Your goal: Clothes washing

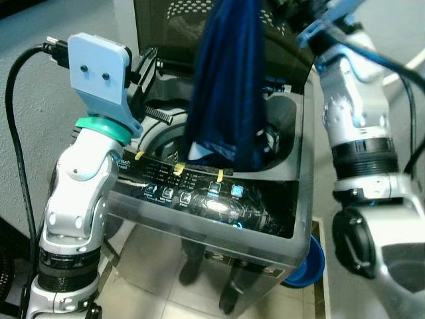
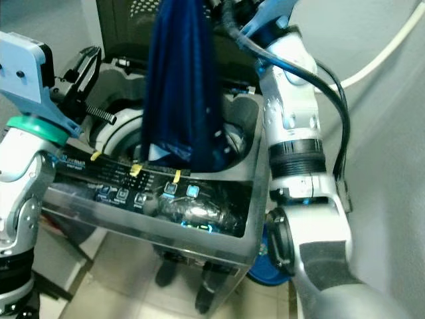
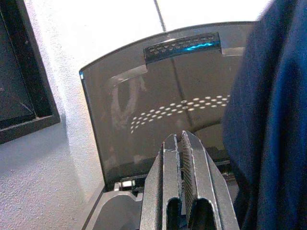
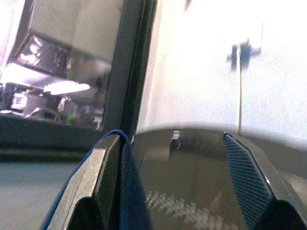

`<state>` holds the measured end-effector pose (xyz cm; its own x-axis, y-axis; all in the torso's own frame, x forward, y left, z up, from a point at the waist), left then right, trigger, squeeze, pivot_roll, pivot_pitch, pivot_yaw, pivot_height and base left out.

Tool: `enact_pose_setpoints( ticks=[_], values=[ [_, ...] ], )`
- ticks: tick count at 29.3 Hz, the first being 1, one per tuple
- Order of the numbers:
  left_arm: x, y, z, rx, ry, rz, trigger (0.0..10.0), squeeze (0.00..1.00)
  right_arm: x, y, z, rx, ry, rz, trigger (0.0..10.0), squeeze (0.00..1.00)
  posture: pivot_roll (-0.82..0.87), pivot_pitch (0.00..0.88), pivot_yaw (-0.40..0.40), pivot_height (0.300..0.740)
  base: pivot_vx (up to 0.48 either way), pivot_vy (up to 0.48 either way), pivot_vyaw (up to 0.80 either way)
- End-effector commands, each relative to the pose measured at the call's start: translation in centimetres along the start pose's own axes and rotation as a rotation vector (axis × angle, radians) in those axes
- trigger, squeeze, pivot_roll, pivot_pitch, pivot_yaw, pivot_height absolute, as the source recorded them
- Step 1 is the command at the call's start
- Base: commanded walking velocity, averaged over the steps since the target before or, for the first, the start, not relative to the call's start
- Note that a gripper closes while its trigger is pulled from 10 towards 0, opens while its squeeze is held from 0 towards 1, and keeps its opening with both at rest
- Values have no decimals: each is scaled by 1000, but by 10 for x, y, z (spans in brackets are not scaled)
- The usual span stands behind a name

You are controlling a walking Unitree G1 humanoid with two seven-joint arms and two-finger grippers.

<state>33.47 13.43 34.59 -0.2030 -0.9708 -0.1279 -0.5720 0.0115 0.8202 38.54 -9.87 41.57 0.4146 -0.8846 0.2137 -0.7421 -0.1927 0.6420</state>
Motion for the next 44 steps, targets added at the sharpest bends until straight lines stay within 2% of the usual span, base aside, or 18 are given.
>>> enact_pose_setpoints(
  ticks=[1, 4, 8, 10, 11, 12, 13, 14, 16, 19, 22, 24, 28, 33, 38, 42, 43, 44],
  values=[
    [-1, -1, 1, -3, 8, 5, 10000, 0, 1, 3, 1, 15, -16, -19, 10000, 0, 27, 0, 12, 740, 0, 0, 0],
    [-3, 0, 1, 0, 18, 3, 10000, 0, 4, 0, 7, 12, -50, 1, 10000, 0, 30, 0, 9, 740, 0, 0, 0],
    [-4, 1, 0, 1, 24, 3, 10000, 0, -17, -8, 8, -41, 72, 177, 10000, 0, 28, 0, 5, 740, 0, 0, 0],
    [-4, 0, 0, 1, 24, 2, 10000, 0, -49, -17, 10, -76, 279, 345, 10000, 0, 28, 0, 5, 740, 0, 0, 0],
    [-4, 0, 0, 3, 26, 1, 10000, 0, -78, -28, 13, -90, 527, 506, 10000, 0, 26, 0, 1, 740, 0, 0, 0],
    [-4, 0, 0, 3, 26, 1, 10000, 0, -78, -28, 13, -90, 527, 506, 10000, 0, 26, 0, 1, 740, 0, 0, 0],
    [-4, 1, 0, 4, 27, 1, 10000, 0, -95, -37, 20, -110, 701, 609, 10000, 0, 26, 0, 0, 740, 0, 0, 0],
    [-4, 1, 0, 4, 27, 1, 10000, 0, -95, -37, 20, -110, 701, 609, 10000, 0, 26, 0, 0, 740, 0, 0, 0],
    [-4, 1, 1, 6, 28, -2, 10000, 0, -106, -54, 35, -193, 994, 734, 10000, 0, 30, 0, -12, 740, 0, 0, 0],
    [-5, 3, 2, 10, 35, -6, 10000, 0, -95, -54, 32, -257, 1076, 772, 10000, 0, 33, 0, -20, 740, 0, 0, 0],
    [-6, 3, 3, 11, 41, -4, 10000, 0, -82, -40, 1, -210, 915, 875, 10000, 0, 33, 0, -25, 740, 0, 0, 0],
    [-5, 3, 4, 11, 41, -1, 10000, 0, -56, -36, -29, -254, 683, 1074, 10000, 0, 37, 0, -27, 740, 0, 0, 0],
    [-4, 4, 4, 12, 40, 2, 10000, 0, -25, -44, -30, -375, 624, 1262, 10000, 0, 38, 0, -26, 740, 0, 0, 0],
    [-4, 3, 4, 11, 40, 2, 10000, 0, -6, -50, -22, -449, 648, 1334, 10000, 0, 34, 0, -23, 740, 0, 0, 0],
    [-3, 2, 4, 9, 37, 7, 10000, 0, 22, -43, -23, -483, 527, 1395, 10000, 0, 27, 0, -20, 740, 0, 0, 0],
    [0, 2, 2, 10, 31, 16, 10000, 0, 42, -23, -33, -435, 283, 1265, 10000, 0, 24, 0, -19, 740, 0, 0, 0],
    [1, 1, 2, 11, 29, 19, 10000, 0, 56, -7, -39, -393, 83, 1083, 10000, 0, 22, 0, -17, 740, 0, 0, 0],
    [1, 1, 2, 11, 29, 19, 10000, 0, 56, -7, -39, -393, 83, 1083, 10000, 0, 22, 0, -17, 740, 0, 0, 0]
  ],
)
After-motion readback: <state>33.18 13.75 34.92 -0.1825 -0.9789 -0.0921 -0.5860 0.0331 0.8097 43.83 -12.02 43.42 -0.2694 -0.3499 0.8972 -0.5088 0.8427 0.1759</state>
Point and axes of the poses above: a point about 5 cm out from each wrist's last joint towards the gripper, its own z axis pointing back from the gripper into the wrist, its own y axis along the axis of the wrist's last joint, x = y × z, the point moved 5 cm from there along -z, pointing out of the wrist towards the gripper, and after that the axes turned 6 degrees about z, right-handed, at the moved point
